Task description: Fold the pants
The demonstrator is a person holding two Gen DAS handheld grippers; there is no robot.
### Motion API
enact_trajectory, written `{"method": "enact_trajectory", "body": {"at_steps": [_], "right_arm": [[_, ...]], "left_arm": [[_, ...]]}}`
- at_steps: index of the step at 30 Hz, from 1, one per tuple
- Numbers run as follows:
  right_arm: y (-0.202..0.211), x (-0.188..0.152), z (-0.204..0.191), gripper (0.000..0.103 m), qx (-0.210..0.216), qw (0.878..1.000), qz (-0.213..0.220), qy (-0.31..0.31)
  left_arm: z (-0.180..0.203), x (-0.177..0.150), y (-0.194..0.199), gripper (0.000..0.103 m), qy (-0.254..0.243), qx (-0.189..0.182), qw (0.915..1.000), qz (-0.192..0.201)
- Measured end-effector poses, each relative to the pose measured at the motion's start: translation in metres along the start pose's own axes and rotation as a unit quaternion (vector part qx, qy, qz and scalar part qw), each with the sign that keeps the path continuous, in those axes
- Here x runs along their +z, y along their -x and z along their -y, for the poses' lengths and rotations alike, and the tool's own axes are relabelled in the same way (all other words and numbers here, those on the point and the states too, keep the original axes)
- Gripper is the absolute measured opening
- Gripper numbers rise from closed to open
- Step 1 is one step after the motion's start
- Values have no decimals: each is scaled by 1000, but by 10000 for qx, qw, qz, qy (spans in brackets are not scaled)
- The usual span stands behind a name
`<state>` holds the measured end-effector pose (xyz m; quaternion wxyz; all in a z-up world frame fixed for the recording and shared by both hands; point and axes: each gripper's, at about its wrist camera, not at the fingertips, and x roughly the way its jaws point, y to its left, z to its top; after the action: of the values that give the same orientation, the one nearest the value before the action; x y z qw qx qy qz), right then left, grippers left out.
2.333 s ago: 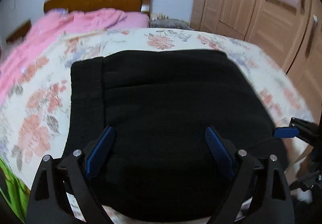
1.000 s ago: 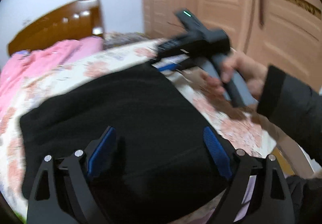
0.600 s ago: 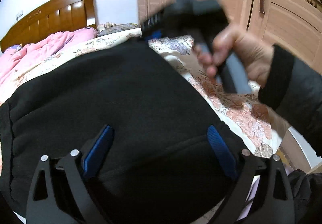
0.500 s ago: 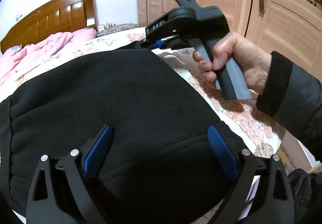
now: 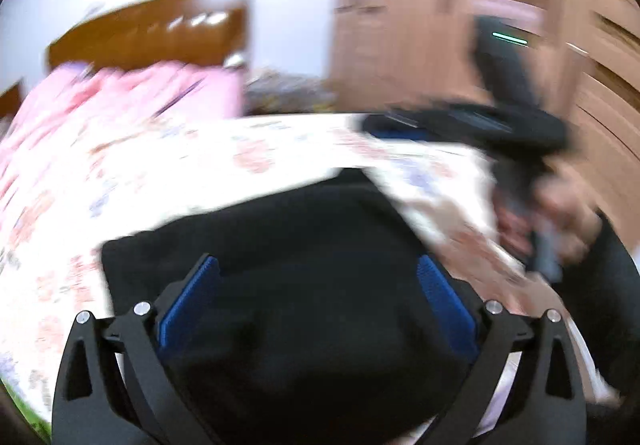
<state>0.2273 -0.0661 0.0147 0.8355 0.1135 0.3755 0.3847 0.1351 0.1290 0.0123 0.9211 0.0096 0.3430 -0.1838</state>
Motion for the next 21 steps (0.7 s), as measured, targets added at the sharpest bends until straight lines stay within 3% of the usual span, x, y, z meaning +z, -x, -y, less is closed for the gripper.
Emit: {"method": "enact_trajectory", "body": {"at_steps": [3,4,6,7,8,9,11,13,14,15,16,18,20,21], "right_arm": [[-44,3,15,70,1076,9875,-768,-862],[-55,3,17,70,1166,9837,-945,-992],[-77,1,19,70,776,9859,-1176,-898],[-90,0,29,65,347,9869,-1294,-901],[-95,-1,38,63,177,9851,-1328,-1074],[-96,-1,46,54,162,9833,-1301,-1261],[-86,5,50,53,150,9841,-1002,-1457],[-71,8,43,58,30,9883,-655,-1375],[-64,9,33,58,274,9895,-517,-1319],[-65,11,26,65,564,9893,-464,-1261],[-64,9,13,81,881,9889,-478,-1100],[-79,5,-3,92,1106,9881,-698,-814],[-102,-1,1,92,592,9890,-1148,-718],[-111,-3,10,87,345,9884,-1226,-826]], "left_arm": [[-33,5,-37,99,211,323,9975,-592],[-38,-3,-49,99,208,398,9960,-778],[-37,-16,-58,99,113,438,9955,-833],[-31,-20,-57,99,-85,595,9955,-733],[-27,-22,-58,99,-203,698,9948,-711],[-25,-22,-60,99,-264,776,9940,-719],[-27,-24,-63,99,-295,834,9932,-756],[-32,-23,-62,99,-211,739,9942,-746],[-33,-23,-62,99,-174,697,9947,-729],[-34,-23,-60,99,-152,667,9951,-709],[-34,-24,-59,100,-130,649,9955,-685],[-33,-24,-58,100,-124,664,9955,-668],[-33,-25,-59,100,-131,686,9954,-661],[-32,-25,-58,100,-143,700,9952,-670]]}}
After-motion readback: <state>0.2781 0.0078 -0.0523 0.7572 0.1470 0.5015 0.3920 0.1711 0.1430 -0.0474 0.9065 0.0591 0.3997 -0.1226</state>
